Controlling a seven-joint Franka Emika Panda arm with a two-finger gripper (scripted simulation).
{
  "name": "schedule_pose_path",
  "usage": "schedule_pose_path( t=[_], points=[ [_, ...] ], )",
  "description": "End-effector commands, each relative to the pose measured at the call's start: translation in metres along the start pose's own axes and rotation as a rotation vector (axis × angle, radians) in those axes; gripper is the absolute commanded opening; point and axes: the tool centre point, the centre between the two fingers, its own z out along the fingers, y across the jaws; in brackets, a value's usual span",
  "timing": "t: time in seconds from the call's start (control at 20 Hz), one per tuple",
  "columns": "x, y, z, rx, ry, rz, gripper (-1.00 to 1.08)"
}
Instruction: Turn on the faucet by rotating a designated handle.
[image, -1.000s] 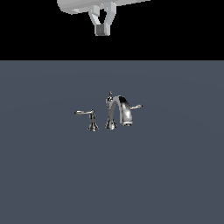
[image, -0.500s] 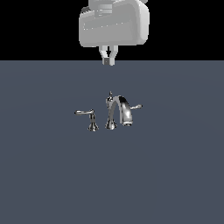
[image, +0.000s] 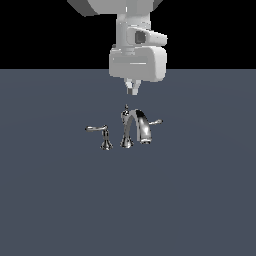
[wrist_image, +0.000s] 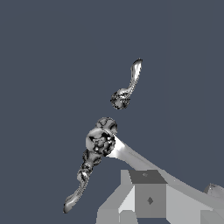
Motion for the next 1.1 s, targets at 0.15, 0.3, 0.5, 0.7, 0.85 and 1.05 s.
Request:
schedule_pose_path(
  t=[0.15,0.3,0.5,0.7,0.85,1.05],
  points=[
    [0.034,-0.011,0.035,-0.004,0.0,0.113,-1.0],
    [0.053,-0.016,0.055,-0.006,0.0,0.175,-1.0],
    [0.079,-0.02,0.08,-0.008,-0.001,0.257,-1.0],
    [0.101,-0.022,0.101,-0.01,-0.002,0.326,-1.0],
    [0.114,-0.022,0.113,-0.011,-0.003,0.366,-1.0],
    [0.127,-0.022,0.124,-0.011,-0.004,0.406,-1.0]
  ],
)
